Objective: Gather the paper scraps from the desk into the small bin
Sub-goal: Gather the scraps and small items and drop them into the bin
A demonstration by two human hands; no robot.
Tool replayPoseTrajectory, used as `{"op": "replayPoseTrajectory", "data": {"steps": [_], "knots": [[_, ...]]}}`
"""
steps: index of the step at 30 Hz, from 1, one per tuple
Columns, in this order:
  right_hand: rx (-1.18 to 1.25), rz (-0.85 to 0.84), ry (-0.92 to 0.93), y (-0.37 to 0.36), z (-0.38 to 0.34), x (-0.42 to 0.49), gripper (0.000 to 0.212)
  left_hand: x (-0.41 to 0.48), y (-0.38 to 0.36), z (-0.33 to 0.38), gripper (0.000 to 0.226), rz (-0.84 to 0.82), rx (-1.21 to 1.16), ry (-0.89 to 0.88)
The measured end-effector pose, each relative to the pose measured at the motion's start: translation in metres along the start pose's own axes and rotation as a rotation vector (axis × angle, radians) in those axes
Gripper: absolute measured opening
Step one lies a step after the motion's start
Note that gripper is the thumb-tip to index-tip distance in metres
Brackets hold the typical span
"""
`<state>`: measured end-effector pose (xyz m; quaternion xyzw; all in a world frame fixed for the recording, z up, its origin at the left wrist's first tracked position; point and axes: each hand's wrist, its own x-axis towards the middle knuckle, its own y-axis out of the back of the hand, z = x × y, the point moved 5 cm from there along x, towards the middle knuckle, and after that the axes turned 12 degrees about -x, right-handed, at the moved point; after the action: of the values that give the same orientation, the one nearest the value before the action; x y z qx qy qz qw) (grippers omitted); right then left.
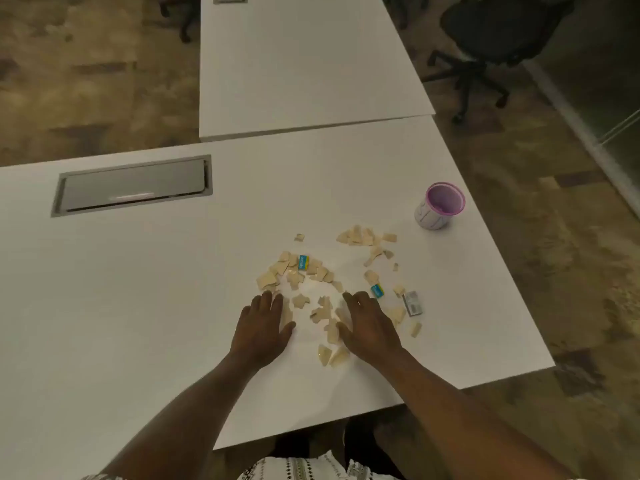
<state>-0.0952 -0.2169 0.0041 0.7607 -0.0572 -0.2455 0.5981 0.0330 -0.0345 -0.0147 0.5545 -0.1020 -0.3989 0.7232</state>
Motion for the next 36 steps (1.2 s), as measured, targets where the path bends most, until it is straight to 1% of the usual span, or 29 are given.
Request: {"op": "replayPoseTrajectory", "data": {"steps": [2, 6, 8, 9, 11, 14, 19, 22, 25, 29, 33, 36], "knots": [[0.009, -0.038, 0.008, -0.008, -0.005, -0.002, 0.073, -0.004, -0.003, -0.002, 0.070, -0.037, -0.005, -0.007], [-0.056, -0.187, 0.078, -0.037, -0.014, -0.013, 0.105, -0.012, -0.018, -0.009, 0.079, -0.121, 0.041, -0.075], [-0.106, -0.227, 0.101, -0.046, -0.018, -0.014, 0.113, -0.011, -0.022, -0.011, 0.080, -0.165, 0.056, -0.092], [-0.138, -0.224, 0.107, -0.049, -0.021, -0.014, 0.112, -0.011, -0.023, -0.012, 0.079, -0.170, 0.053, -0.099], [-0.199, -0.184, 0.111, -0.051, -0.024, -0.012, 0.100, -0.009, -0.024, -0.011, 0.075, -0.161, 0.050, -0.111], [-0.195, -0.138, 0.110, -0.052, -0.026, -0.005, 0.085, -0.003, -0.025, -0.008, 0.072, -0.134, 0.016, -0.130], [-0.125, -0.108, 0.086, -0.047, -0.029, 0.014, 0.085, 0.013, -0.025, -0.006, 0.076, -0.128, -0.013, -0.107], [-0.143, -0.104, 0.104, -0.047, -0.033, 0.023, 0.074, 0.022, -0.024, -0.004, 0.074, -0.131, -0.005, -0.105], [-0.158, -0.110, 0.151, -0.048, -0.038, 0.026, 0.060, 0.026, -0.025, -0.005, 0.065, -0.134, 0.029, -0.153], [-0.197, -0.072, 0.191, -0.045, -0.037, 0.022, 0.049, 0.021, -0.025, -0.006, 0.056, -0.116, 0.015, -0.220], [-0.219, 0.008, 0.163, -0.039, -0.035, 0.022, 0.030, 0.022, -0.024, -0.007, 0.046, -0.084, -0.024, -0.218], [-0.175, 0.057, 0.105, -0.037, -0.032, 0.027, 0.024, 0.026, -0.021, -0.006, 0.035, -0.050, -0.052, -0.201]]}}
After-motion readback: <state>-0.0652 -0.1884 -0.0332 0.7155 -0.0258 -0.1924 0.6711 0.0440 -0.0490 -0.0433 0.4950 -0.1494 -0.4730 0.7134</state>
